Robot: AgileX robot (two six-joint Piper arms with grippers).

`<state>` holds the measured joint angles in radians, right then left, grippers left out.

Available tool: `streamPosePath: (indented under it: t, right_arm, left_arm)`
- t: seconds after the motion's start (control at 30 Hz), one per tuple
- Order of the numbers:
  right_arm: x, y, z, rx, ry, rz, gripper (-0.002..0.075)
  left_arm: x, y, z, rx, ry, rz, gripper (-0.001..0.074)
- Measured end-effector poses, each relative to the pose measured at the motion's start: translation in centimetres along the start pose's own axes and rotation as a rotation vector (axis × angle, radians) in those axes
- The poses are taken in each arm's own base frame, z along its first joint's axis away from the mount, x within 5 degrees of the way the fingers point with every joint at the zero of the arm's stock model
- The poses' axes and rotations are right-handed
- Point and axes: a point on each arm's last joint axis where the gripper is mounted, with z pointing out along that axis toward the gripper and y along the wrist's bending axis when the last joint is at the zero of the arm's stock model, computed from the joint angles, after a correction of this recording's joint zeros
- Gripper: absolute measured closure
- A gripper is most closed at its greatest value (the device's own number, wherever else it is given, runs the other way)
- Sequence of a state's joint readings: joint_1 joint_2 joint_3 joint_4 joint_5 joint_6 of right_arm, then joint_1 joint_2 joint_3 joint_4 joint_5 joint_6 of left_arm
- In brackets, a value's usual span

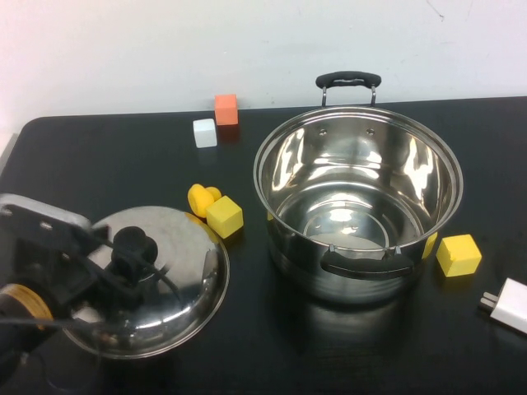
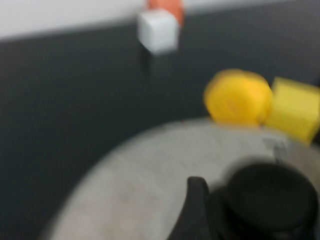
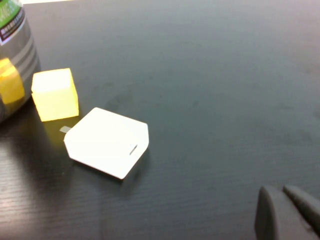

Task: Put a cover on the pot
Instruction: Pick up the pot lid, then place the pot lid on the pot

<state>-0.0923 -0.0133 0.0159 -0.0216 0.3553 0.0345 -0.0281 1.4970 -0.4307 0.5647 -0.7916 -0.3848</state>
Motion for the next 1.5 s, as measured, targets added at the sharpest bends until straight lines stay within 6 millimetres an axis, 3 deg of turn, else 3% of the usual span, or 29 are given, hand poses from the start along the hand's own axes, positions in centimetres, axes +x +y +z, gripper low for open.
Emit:
streamPosePath:
  t: [0.3,0.5,0.9,1.2,1.4,1.5]
  right_arm:
    - [0.0,0.0,0.0,0.000,0.000,0.000,0.0728]
    - [0.0,0.0,0.0,0.000,0.000,0.000,0.0728]
    - [0.0,0.0,0.0,0.000,0.000,0.000,0.0728]
    - [0.0,0.0,0.0,0.000,0.000,0.000,0.0728]
    - [0.0,0.0,0.0,0.000,0.000,0.000,0.0728]
    - [0.0,0.0,0.0,0.000,0.000,0.000,0.0728]
  left_arm:
    - [0.5,-0.3,0.3,-0.060,0.055,-0.006,0.0237]
    - [0.5,-0.1,0.3,-0.084,0.051,-0.018,0.0407]
    - [-0.5,-0.2,0.2,-0.074,-0.034,-0.017,0.0405]
    - [-5.4,-0.2,-2.6,-0.160,-0.184,0.007,0.0405]
    - [-11.7,-0.5,-4.0,-0.180,-0.228,0.000,0.0405]
    - [-14.7,-1.5,-4.0,-0.133,-0.235,-0.026,0.0405]
